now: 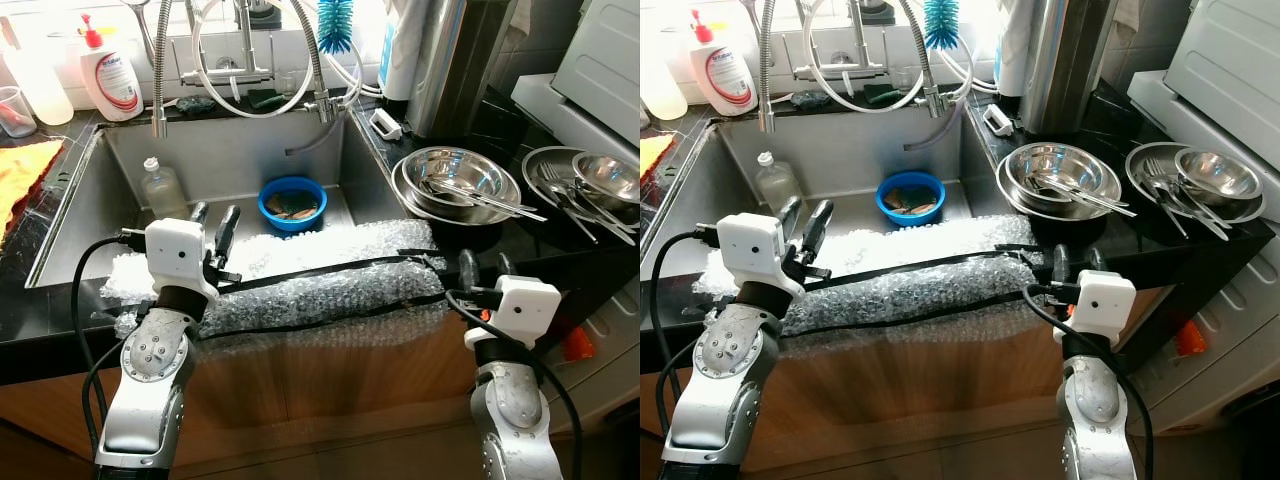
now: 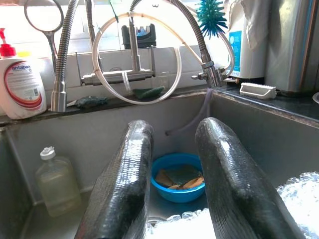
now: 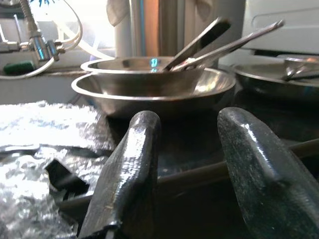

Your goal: Kitchen organization

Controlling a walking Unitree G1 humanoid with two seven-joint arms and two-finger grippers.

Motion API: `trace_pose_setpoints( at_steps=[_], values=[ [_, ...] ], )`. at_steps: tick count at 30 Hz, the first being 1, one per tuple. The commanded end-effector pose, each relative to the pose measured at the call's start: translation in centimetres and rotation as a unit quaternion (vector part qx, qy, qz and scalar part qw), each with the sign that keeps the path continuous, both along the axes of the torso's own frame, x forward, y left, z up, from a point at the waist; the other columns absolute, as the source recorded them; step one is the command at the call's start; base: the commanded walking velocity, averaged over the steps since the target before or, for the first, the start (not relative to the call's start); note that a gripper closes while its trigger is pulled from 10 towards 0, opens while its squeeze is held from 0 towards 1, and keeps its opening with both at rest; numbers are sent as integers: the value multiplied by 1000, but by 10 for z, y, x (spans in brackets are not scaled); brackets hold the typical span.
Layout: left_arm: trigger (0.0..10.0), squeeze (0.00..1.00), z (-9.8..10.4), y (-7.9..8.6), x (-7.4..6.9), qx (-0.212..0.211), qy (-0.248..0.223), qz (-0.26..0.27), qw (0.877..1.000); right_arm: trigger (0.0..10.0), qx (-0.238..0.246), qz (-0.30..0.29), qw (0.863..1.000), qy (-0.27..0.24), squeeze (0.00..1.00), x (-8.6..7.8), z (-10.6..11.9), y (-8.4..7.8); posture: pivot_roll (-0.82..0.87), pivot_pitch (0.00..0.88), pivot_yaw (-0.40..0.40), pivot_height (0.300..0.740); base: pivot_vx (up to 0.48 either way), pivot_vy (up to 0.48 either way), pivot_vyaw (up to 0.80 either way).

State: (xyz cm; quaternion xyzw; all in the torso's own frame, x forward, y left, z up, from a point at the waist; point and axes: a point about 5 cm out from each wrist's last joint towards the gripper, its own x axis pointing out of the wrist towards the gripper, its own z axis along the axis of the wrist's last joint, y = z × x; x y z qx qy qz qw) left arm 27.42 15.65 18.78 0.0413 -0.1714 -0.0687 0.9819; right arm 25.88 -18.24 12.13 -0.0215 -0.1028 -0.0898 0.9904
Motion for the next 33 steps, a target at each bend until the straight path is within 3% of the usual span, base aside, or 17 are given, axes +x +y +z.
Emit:
trace_pose_setpoints(
  at_steps=[1,18,19,26,27,28,29,30,32,33],
  values=[
    [10000,0,4,-2,0,1,-12,-2,1000,10000,-4,-6,1000,-20,0,1,11,-2,-25,2,-11,740,0,0,0],
    [10000,0,3,-5,1,-4,-10,-5,1000,10000,-9,-8,999,-38,0,7,23,0,-31,27,-14,740,0,0,0],
    [10000,0,3,-6,2,-4,-10,-6,1000,10000,3,1,999,-38,1000,11,23,0,-33,33,-13,740,0,0,0],
    [10000,0,3,-7,4,-4,-8,-8,1000,10000,28,3,999,-31,1000,19,24,-1,-35,38,-12,740,0,0,0],
    [10000,0,3,-7,4,-4,-8,-8,1000,10000,34,1,999,-28,945,20,23,-2,-35,39,-12,740,0,0,0],
    [10000,0,3,-7,4,-4,-8,-8,1000,10000,34,0,999,-24,529,21,22,-2,-34,40,-13,740,0,0,0],
    [10000,0,3,-7,4,-4,-7,-8,1000,10000,34,0,999,-22,529,22,22,-2,-34,40,-13,740,0,0,0],
    [10000,0,3,-7,4,-3,-8,-8,1000,10000,45,2,999,-19,0,24,21,-2,-33,40,-14,740,0,0,0],
    [10000,0,3,-7,4,-4,-8,-8,1000,10000,53,8,998,-19,0,25,21,-2,-33,40,-14,740,0,0,0],
    [10000,0,2,-7,4,-4,-8,-8,1000,10000,55,12,998,-21,1000,25,21,-2,-32,39,-15,740,0,0,0]
  ],
)
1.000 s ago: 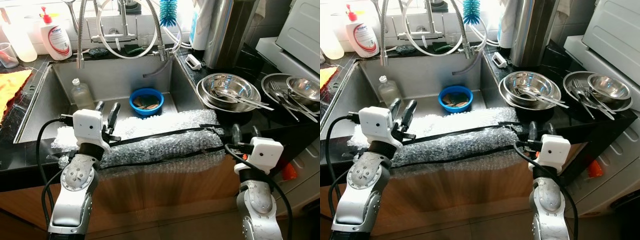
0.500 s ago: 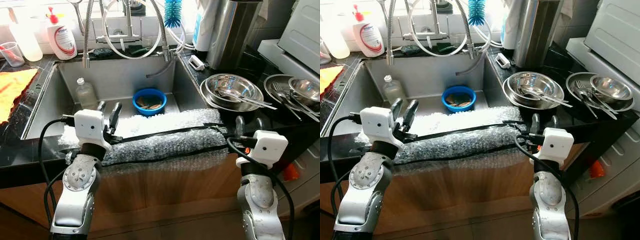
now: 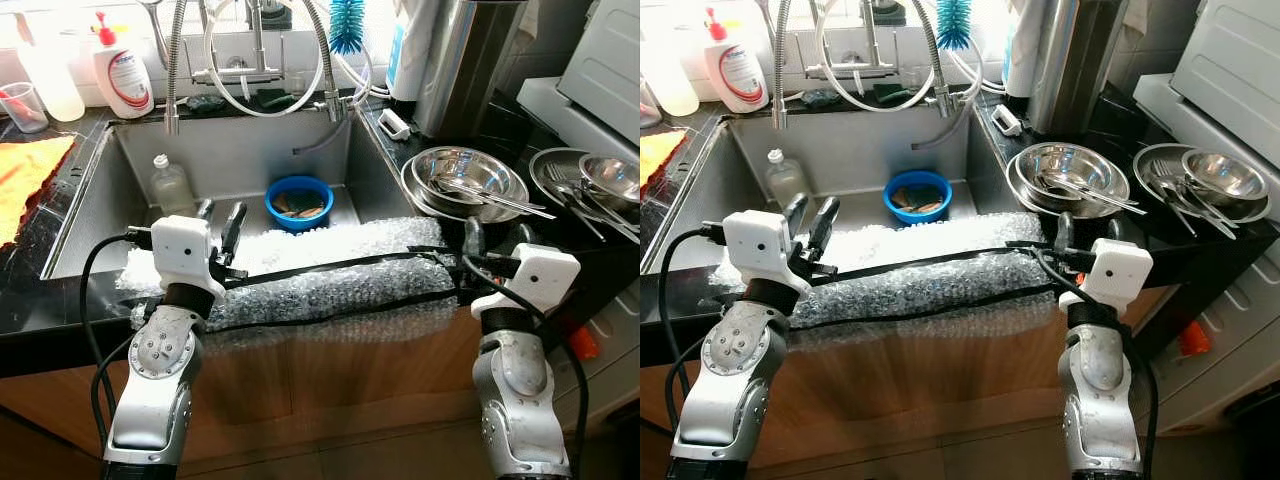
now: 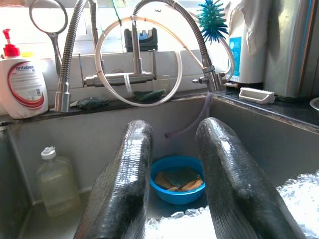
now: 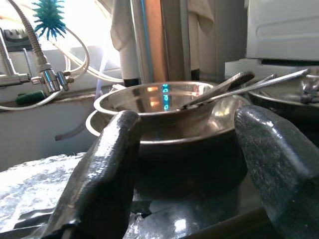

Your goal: Kitchen organization

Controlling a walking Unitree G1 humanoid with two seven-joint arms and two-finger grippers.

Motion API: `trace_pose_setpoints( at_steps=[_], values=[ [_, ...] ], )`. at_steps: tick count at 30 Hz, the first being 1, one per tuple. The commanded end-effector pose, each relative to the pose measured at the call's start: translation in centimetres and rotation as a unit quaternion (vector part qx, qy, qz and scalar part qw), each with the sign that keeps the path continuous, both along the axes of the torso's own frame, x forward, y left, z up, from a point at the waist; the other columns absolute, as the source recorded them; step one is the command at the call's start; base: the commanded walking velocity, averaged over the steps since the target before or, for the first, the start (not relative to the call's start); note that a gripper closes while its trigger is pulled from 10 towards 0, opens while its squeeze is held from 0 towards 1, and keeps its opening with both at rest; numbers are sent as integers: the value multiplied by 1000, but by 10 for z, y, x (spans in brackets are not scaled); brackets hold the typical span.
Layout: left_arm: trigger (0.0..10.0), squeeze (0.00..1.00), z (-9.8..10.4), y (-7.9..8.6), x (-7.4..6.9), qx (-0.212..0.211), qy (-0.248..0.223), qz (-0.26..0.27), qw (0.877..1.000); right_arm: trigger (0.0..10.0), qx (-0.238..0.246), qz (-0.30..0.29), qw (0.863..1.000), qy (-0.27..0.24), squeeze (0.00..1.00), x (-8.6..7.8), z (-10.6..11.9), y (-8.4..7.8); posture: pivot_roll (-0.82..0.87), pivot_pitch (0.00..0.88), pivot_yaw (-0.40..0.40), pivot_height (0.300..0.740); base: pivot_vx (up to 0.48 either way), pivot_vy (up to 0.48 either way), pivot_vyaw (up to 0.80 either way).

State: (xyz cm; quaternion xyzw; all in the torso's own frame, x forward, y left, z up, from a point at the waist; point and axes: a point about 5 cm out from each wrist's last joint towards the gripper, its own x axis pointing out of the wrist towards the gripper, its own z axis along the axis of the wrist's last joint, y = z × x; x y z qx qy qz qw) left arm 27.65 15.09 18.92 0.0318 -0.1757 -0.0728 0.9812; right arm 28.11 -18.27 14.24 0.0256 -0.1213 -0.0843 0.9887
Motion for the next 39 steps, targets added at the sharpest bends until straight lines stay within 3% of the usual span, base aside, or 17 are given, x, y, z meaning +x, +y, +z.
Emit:
trace_pose_setpoints(
  at_steps=[1,5,6,7,8,28,39],
  values=[
    [10000,0,1,-1,2,5,-4,-1,1000,10000,11,5,1000,1,1000,3,0,-1,-31,37,-16,740,0,0,0],
    [10000,0,1,-2,1,5,-4,-2,1000,10000,15,5,1000,6,1000,4,0,-1,-29,29,-18,740,0,0,0],
    [10000,0,1,-2,2,5,-5,-1,1000,10000,24,0,1000,10,843,6,-1,-2,-26,27,-20,740,0,0,0],
    [10000,0,1,-2,2,5,-5,-1,1000,10000,26,-1,1000,10,365,6,-2,-3,-26,27,-20,740,0,0,0],
    [10000,0,1,-2,1,5,-5,-1,1000,10000,28,-2,1000,11,0,7,-2,-3,-26,23,-21,740,0,0,0],
    [10000,0,-1,-2,0,5,-6,-2,1000,10000,23,32,999,-1,0,13,3,1,-29,0,-21,740,0,0,0],
    [10000,0,-3,-3,0,5,-4,-6,1000,10000,19,10,1000,-1,0,15,3,-6,-27,0,-21,740,0,0,0]
  ],
)
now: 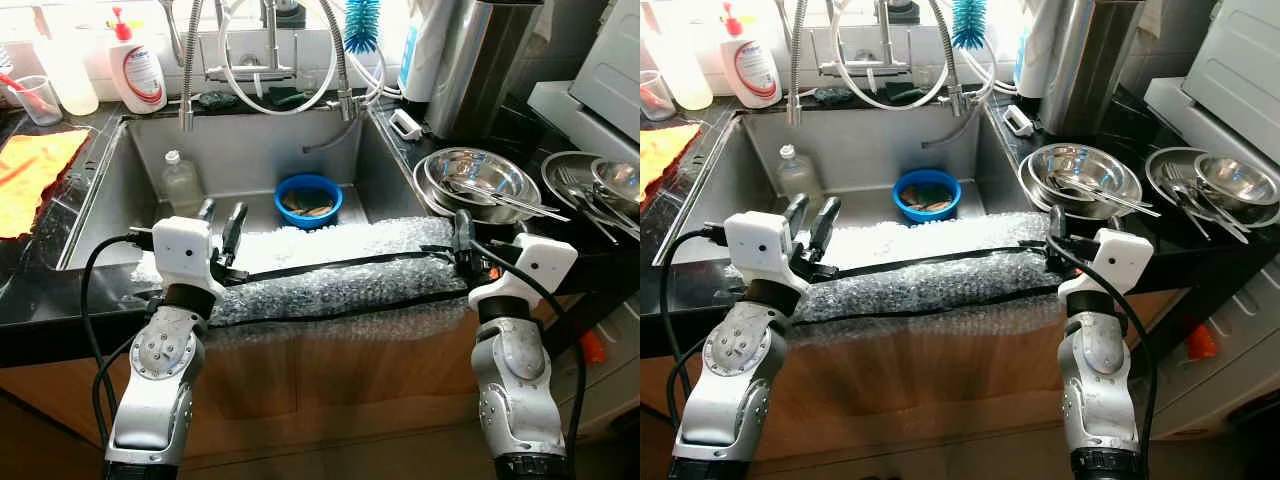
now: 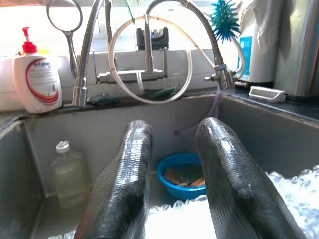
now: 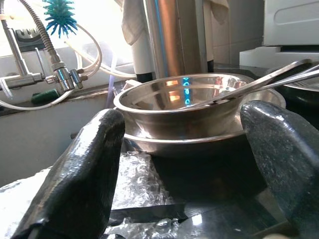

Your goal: Kitchen organization

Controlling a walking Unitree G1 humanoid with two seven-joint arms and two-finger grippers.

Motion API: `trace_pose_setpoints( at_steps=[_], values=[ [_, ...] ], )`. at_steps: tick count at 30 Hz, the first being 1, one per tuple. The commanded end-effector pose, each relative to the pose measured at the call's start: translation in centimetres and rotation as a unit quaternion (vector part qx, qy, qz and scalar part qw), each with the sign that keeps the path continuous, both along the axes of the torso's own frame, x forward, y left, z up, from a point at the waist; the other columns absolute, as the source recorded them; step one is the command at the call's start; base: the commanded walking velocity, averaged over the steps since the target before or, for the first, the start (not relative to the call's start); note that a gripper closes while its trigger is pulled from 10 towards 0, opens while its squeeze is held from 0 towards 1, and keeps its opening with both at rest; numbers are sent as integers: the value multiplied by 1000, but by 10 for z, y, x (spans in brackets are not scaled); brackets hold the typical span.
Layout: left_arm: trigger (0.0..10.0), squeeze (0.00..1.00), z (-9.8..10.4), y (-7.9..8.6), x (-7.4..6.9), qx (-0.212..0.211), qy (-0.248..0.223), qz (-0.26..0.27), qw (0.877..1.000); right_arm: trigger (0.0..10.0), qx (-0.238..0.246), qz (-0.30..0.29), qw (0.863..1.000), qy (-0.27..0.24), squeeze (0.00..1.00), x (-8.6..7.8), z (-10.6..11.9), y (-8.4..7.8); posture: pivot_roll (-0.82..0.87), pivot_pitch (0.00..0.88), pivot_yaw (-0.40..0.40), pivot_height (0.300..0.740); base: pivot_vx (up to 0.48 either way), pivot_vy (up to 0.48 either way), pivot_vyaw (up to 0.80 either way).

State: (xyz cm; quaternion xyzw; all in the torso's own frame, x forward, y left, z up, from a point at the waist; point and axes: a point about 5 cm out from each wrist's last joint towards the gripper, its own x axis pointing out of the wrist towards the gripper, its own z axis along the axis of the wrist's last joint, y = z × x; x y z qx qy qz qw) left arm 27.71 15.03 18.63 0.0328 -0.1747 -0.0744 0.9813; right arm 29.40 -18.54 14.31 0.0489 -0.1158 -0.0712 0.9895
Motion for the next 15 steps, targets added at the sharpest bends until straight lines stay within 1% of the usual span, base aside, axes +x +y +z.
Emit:
trace_pose_setpoints(
  at_steps=[1,15],
  values=[
    [10000,0,0,-3,0,4,-5,-5,1000,10000,-3,-6,1000,-5,0,2,3,-3,-27,0,-21,740,0,0,0],
    [10000,0,-1,-3,1,5,-2,-1,1000,10000,-9,-25,1000,-3,0,6,5,-12,-24,6,-24,740,0,0,0]
  ],
)
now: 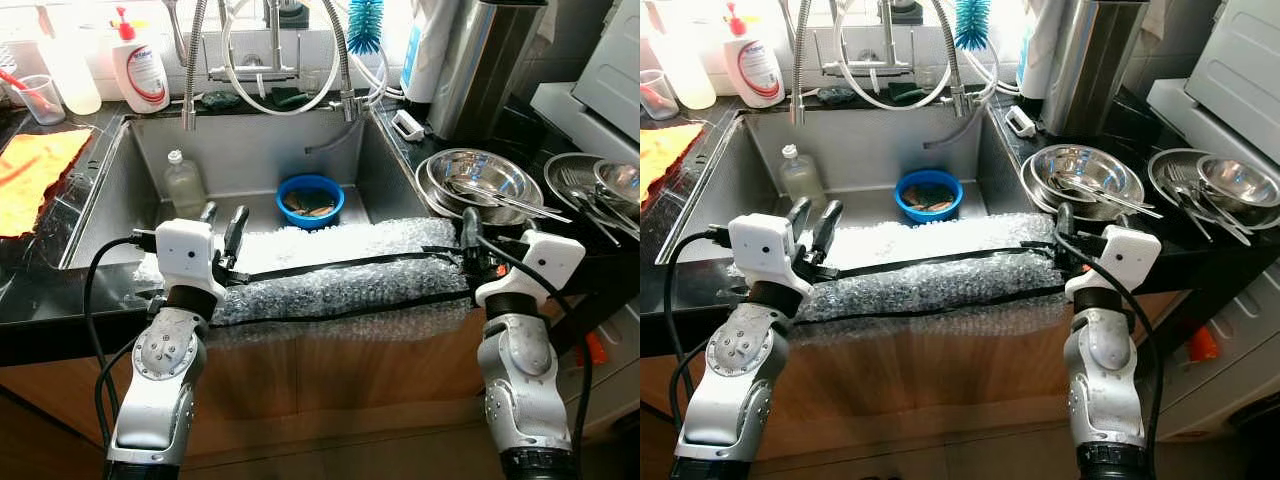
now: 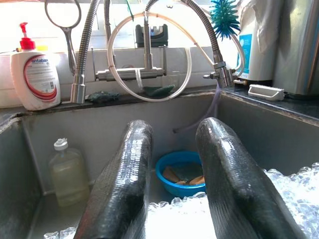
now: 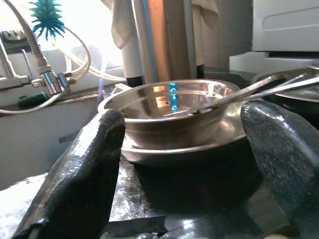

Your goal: Kitchen organization

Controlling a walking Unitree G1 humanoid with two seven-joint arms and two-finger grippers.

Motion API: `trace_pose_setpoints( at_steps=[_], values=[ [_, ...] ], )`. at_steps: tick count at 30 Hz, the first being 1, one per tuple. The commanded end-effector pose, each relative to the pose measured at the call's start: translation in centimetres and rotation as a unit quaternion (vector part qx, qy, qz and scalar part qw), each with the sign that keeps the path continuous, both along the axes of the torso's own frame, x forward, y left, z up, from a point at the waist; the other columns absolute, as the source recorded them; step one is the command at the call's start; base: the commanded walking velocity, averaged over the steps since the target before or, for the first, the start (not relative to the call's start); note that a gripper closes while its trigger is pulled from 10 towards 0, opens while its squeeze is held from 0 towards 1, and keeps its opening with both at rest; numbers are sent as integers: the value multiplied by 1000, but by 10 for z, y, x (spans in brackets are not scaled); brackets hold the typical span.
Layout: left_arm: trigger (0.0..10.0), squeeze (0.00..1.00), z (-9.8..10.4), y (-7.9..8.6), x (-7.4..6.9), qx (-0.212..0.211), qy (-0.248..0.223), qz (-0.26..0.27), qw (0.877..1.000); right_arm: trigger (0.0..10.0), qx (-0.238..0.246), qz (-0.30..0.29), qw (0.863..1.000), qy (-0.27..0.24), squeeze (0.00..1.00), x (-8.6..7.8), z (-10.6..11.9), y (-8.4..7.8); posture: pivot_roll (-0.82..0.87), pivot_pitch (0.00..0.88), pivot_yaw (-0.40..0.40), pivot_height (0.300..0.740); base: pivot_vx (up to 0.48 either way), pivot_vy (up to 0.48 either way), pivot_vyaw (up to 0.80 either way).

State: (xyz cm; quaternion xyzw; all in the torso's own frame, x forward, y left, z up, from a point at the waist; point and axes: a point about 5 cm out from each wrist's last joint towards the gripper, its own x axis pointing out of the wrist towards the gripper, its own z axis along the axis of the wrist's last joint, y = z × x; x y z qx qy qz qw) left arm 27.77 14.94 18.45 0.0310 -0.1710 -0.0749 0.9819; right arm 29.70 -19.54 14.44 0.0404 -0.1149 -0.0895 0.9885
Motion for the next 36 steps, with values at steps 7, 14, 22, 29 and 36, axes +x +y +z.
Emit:
trace_pose_setpoints(
  at_steps=[7,14,22,29,36],
  values=[
    [10000,0,2,-1,2,6,-7,2,1000,10000,-1,-16,1000,-7,0,4,5,-5,-26,14,-21,740,0,0,0],
    [10000,0,2,0,1,7,-6,4,1000,10000,-4,-19,1000,-13,0,6,8,-9,-26,19,-21,740,0,0,0],
    [10000,0,1,0,2,8,-6,4,1000,10000,-1,26,1000,-5,0,9,5,4,-24,22,-18,740,0,0,0],
    [10000,0,1,0,2,9,-6,3,1000,10000,1,53,999,6,0,9,1,12,-24,19,-18,740,0,0,0],
    [10000,0,1,-1,2,9,-5,1,1000,10000,2,71,997,13,0,9,-3,18,-26,14,-16,740,0,0,0]
  ],
)
